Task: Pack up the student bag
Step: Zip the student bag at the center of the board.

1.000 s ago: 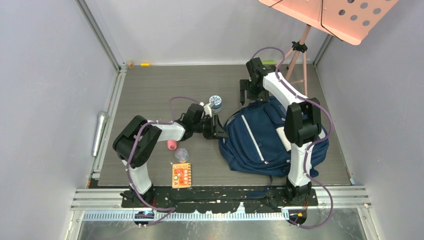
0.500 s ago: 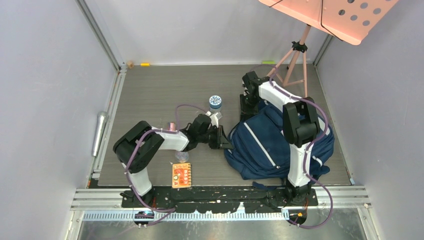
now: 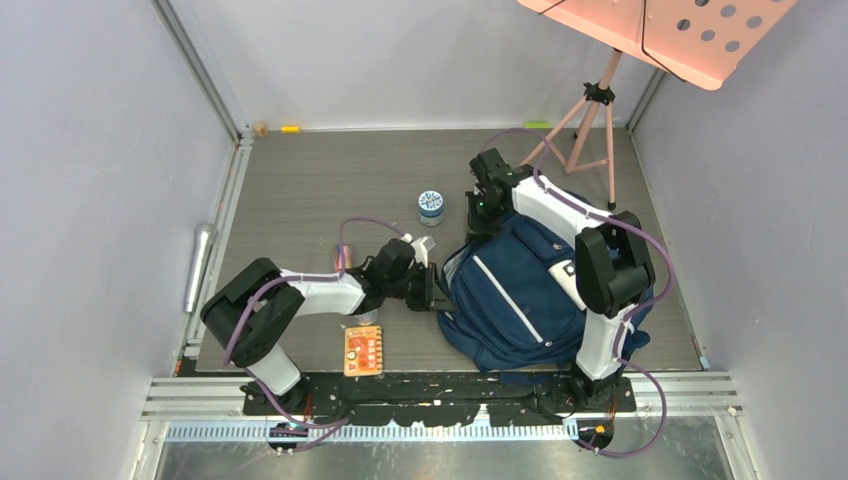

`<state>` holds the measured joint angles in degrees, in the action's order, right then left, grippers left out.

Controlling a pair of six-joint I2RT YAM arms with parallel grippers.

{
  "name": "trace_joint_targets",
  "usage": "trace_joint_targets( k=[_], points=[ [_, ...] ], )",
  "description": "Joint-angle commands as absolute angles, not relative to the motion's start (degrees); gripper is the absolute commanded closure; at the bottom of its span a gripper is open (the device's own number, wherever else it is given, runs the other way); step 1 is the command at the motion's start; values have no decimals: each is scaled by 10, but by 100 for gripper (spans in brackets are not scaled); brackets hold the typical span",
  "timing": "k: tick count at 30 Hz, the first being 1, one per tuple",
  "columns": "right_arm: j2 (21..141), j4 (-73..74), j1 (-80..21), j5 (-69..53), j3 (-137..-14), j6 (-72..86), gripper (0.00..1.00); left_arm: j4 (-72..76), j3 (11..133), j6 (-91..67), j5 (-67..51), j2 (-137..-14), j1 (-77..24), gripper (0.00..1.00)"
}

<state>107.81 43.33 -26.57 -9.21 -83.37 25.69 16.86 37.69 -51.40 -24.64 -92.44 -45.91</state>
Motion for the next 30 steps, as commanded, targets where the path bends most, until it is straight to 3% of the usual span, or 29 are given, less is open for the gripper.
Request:
trace_joint_targets(
  k=[1, 17, 19, 21, 25, 30],
  points=[
    [1033, 371, -316, -165, -850, 270, 100, 198, 385, -498, -242, -901, -461, 100],
    [1009, 303, -435, -75, -829, 223, 99, 233, 377, -511, -211, -875, -461, 100],
    [1007, 309, -447, -60, -830, 208, 95, 235, 378, -512, -210, -873, -460, 100],
    [1009, 322, -451, -24, -834, 209, 77, 235, 377, -512, -212, -871, -460, 100],
    [1018, 379, -451, 80, -870, 215, 55, 239, 361, -514, -214, -867, -460, 100],
    [1012, 393, -447, 103, -898, 196, 40, 272, 333, -528, -227, -869, -460, 100]
  ],
)
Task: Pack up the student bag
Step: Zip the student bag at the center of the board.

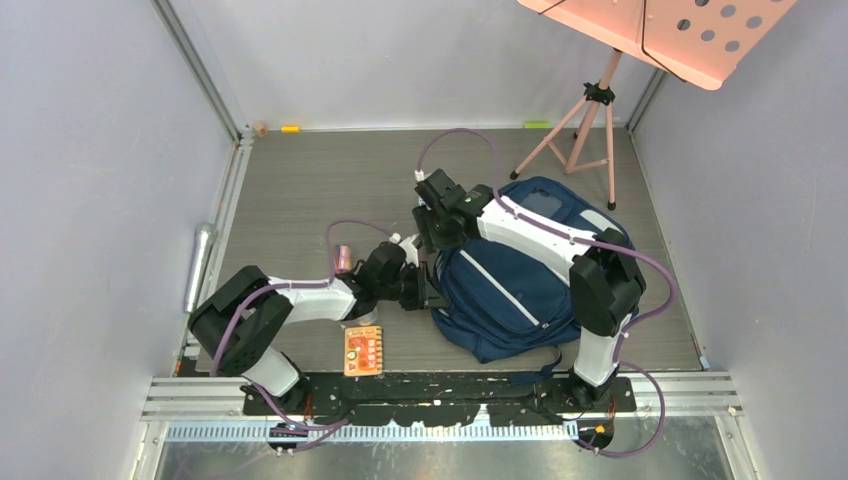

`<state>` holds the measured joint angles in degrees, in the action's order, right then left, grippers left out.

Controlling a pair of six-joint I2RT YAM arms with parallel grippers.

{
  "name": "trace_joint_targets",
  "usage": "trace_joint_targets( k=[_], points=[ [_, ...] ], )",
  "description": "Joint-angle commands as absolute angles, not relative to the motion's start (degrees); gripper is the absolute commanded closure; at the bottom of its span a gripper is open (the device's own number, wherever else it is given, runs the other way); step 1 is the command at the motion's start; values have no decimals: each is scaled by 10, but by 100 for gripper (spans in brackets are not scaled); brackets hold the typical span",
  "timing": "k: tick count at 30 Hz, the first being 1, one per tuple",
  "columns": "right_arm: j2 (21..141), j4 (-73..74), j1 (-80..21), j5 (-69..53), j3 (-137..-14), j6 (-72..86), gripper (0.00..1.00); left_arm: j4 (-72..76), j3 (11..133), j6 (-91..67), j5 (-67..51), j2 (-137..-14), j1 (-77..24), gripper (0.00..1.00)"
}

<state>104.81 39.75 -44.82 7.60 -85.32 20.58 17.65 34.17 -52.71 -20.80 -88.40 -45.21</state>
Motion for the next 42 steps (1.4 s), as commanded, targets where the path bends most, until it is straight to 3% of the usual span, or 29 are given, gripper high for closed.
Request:
trace_joint_targets(
  k=[1, 12, 18, 24, 28, 31, 38, 42],
  points=[
    [1014, 396, -443, 110, -903, 192, 38, 276, 329, -530, -228, -870, -460, 100],
    [1100, 407, -362, -19, -965, 101, 29, 322, 328, -533, -267, -896, -465, 100],
    [1159, 432, -351, -2, -1002, 74, 27, 378, 329, -514, -293, -898, -510, 93],
    [1161, 427, -351, -2, -960, 68, 26, 388, 308, -493, -303, -855, -527, 75],
    [1146, 440, -351, 21, -915, 71, 27, 240, 308, -447, -243, -760, -525, 56],
    [1128, 449, -351, 28, -879, 80, 34, 116, 317, -427, -195, -693, -510, 42],
    [1047, 473, -352, 33, -786, 130, 38, 23, 290, -438, -176, -560, -438, 28],
    [1020, 478, -352, 18, -788, 136, 38, -31, 308, -423, -188, -542, -402, 26]
  ],
)
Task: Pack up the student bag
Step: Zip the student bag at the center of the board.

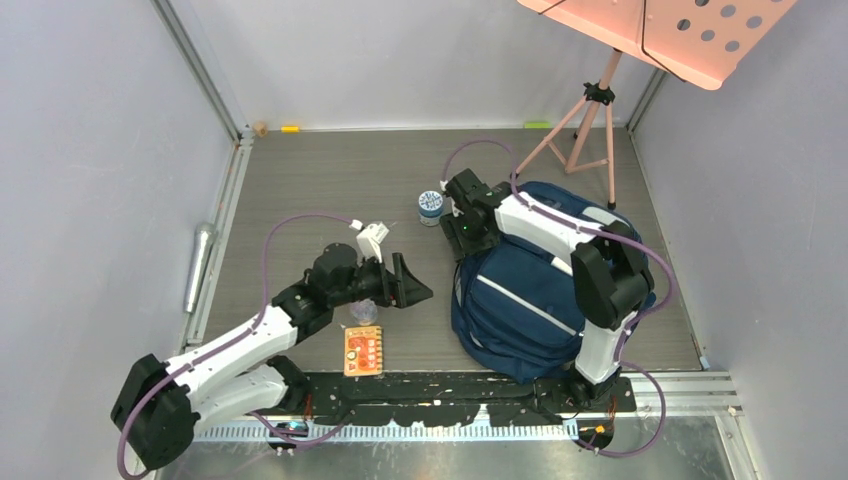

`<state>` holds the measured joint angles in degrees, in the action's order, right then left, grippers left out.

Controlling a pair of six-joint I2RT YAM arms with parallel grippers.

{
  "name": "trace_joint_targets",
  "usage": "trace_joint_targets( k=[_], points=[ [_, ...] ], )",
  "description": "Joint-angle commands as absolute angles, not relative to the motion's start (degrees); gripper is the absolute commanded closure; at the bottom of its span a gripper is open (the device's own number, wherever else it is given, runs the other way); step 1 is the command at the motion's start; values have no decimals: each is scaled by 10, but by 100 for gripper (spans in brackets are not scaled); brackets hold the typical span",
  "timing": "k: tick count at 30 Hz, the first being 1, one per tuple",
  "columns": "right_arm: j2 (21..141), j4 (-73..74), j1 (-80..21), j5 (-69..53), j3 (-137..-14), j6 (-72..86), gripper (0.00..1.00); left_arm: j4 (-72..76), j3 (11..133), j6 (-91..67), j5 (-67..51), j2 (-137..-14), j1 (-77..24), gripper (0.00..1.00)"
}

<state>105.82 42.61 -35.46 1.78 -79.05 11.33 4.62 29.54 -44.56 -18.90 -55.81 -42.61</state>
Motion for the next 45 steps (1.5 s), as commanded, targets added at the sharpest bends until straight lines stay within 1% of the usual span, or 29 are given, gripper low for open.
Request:
trace_joint_targets(
  k=[1, 4, 7, 13, 17, 25, 35, 39, 40, 41, 43, 45],
  points=[
    [1020, 477, -352, 13, -801, 134, 38, -32, 309, -423, -193, -542, -395, 26],
    [1031, 470, -353, -21, -837, 122, 38, -18, 307, -435, -213, -550, -377, 25],
    [1068, 478, -357, -18, -893, 112, 39, -4, 304, -452, -229, -567, -366, 26],
    [1140, 477, -361, -18, -947, 83, 46, 55, 284, -491, -241, -591, -352, 29],
    [1179, 498, -361, -20, -971, 60, 51, 61, 277, -499, -253, -602, -339, 31],
    [1203, 493, -361, -3, -953, 45, 53, 62, 262, -508, -260, -600, -321, 31],
    [1207, 447, -374, 82, -914, 6, 58, 62, 260, -513, -267, -598, -314, 31],
    [1193, 420, -386, 101, -889, 7, 68, 62, 260, -517, -268, -595, -312, 31],
    [1189, 411, -390, 103, -885, 10, 75, 62, 260, -517, -268, -596, -312, 31],
    [1177, 401, -396, 109, -876, 13, 80, 62, 259, -517, -269, -596, -311, 31],
    [1158, 388, -408, 126, -865, 31, 94, 61, 259, -518, -269, -596, -311, 31],
    [1137, 378, -421, 156, -855, 46, 99, 62, 259, -518, -268, -598, -310, 31]
  ],
)
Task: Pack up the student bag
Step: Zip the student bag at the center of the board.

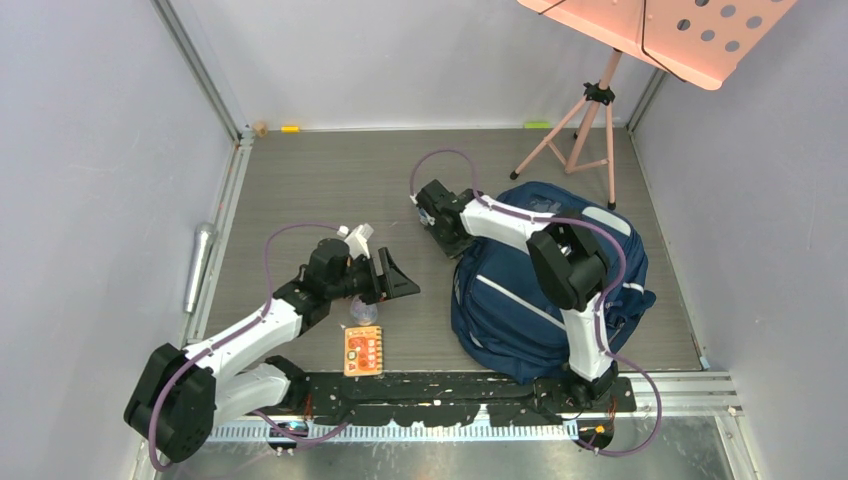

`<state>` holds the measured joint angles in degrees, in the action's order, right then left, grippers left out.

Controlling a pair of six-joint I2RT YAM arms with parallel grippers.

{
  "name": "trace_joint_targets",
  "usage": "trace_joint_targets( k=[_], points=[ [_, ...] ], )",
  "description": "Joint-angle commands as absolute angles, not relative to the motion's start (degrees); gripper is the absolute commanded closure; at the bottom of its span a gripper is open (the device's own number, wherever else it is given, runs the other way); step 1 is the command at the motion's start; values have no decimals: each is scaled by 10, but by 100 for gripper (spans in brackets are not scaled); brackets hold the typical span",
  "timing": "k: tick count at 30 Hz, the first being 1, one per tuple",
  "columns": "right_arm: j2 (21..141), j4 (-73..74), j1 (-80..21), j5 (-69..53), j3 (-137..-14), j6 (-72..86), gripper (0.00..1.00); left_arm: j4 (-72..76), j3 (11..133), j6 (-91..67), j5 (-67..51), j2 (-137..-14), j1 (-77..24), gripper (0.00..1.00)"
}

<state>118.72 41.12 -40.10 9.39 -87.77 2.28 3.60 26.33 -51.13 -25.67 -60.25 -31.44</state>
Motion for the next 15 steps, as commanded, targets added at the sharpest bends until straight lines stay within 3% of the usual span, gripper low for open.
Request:
trace_joint_targets(
  k=[1, 8, 15],
  points=[
    [1122, 375, -427, 170, -850, 63, 99, 62, 259, -518, -268, -600, -310, 31],
    [1043, 346, -489, 262, -791, 161, 100, 75, 266, -528, -277, -619, -308, 31],
    [979, 320, -530, 245, -739, 218, 100, 97, 283, -527, -282, -658, -303, 31]
  ],
)
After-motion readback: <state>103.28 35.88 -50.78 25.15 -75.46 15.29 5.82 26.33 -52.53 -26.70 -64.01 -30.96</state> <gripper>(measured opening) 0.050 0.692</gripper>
